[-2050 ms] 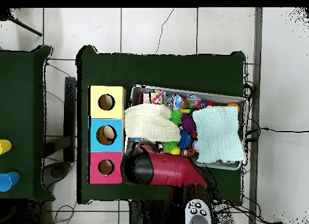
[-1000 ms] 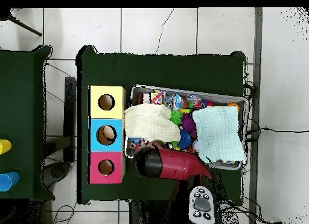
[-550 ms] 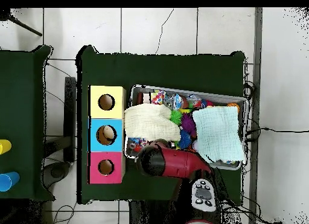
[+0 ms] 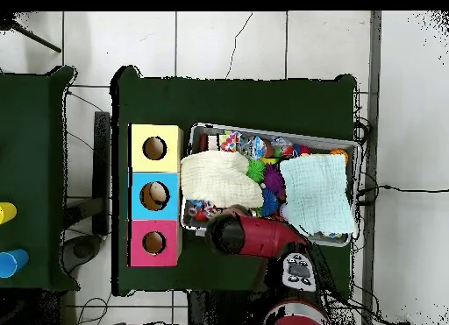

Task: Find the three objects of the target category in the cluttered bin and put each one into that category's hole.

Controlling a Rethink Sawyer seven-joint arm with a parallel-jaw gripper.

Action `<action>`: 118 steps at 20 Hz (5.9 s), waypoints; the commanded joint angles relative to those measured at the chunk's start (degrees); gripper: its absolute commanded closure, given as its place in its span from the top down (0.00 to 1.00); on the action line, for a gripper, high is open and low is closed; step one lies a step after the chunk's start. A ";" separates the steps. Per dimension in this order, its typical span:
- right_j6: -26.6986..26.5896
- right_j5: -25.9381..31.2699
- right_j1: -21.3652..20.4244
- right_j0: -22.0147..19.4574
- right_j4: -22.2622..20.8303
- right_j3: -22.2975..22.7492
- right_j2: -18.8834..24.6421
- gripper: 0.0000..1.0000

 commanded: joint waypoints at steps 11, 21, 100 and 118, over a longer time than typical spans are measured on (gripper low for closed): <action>7.38 6.83 -0.84 -2.61 1.67 3.15 7.99 1.00; 10.60 4.52 -2.93 -3.31 4.18 7.69 11.27 1.00; 12.77 8.55 -13.47 15.92 19.29 6.87 -7.03 0.00; 16.69 13.51 -20.77 20.20 25.86 13.90 -4.11 0.00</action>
